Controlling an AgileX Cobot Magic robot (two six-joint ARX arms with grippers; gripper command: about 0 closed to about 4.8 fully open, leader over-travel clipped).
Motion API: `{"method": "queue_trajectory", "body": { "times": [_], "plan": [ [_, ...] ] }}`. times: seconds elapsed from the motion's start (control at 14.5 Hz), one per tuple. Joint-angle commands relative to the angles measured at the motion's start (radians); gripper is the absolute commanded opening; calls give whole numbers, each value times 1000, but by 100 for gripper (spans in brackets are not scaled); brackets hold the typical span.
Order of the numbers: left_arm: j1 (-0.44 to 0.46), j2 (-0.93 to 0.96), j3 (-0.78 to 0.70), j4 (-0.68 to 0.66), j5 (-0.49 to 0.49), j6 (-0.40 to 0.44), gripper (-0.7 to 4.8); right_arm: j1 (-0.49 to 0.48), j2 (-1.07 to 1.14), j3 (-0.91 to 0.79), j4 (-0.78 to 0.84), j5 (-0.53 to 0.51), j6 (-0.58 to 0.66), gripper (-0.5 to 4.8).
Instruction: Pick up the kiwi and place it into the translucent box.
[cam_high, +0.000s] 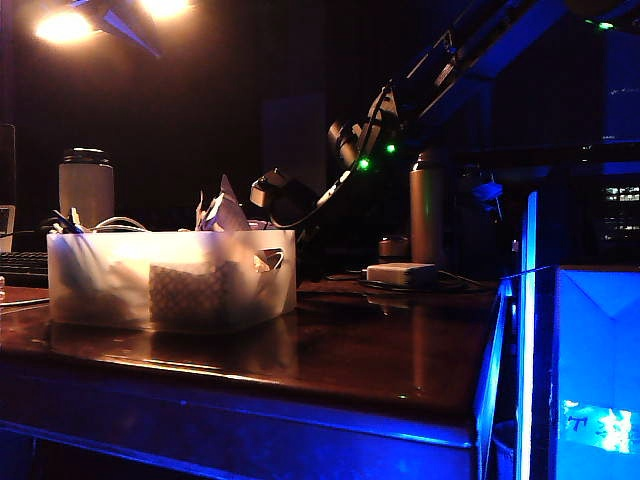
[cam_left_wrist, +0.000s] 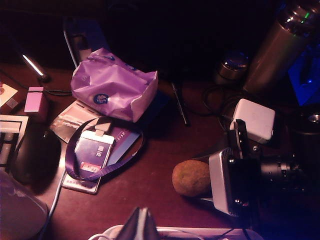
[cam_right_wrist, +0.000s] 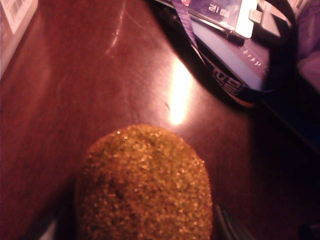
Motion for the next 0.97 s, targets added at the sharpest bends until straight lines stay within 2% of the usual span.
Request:
{"method": "queue_trajectory", "body": {
  "times": [0.07,0.14,0.21,0.48,0.76,0.97],
  "plan": [
    [0,-6,2,5,5,-3,-5,4,-3,2,13,-16,30,287],
    [0,-6,2,5,5,-3,-5,4,-3,2,14,-16,31,241],
    [0,-6,2,5,5,-3,-6,4,-4,2,18,-18,34,224],
    [0,-6,2,-3,5,-3,-5,2,-11,5,79,-17,111,224],
    [-1,-6,2,-10,5,-3,-5,-11,-51,6,81,-15,131,224],
    [-2,-6,2,-14,68,0,-5,-29,-131,6,33,-19,142,225]
  ]
}}
